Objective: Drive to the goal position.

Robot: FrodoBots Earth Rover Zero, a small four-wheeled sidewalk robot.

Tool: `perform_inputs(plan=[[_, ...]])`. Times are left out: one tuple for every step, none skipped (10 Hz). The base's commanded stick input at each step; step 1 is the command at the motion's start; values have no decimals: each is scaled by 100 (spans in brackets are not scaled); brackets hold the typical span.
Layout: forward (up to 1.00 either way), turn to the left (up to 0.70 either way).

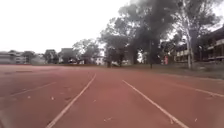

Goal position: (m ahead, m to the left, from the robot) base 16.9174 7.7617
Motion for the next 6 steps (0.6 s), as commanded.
perform_inputs(plan=[[45, 0], [45, 0], [45, 0], [45, 0], [45, 0], [45, 0]])
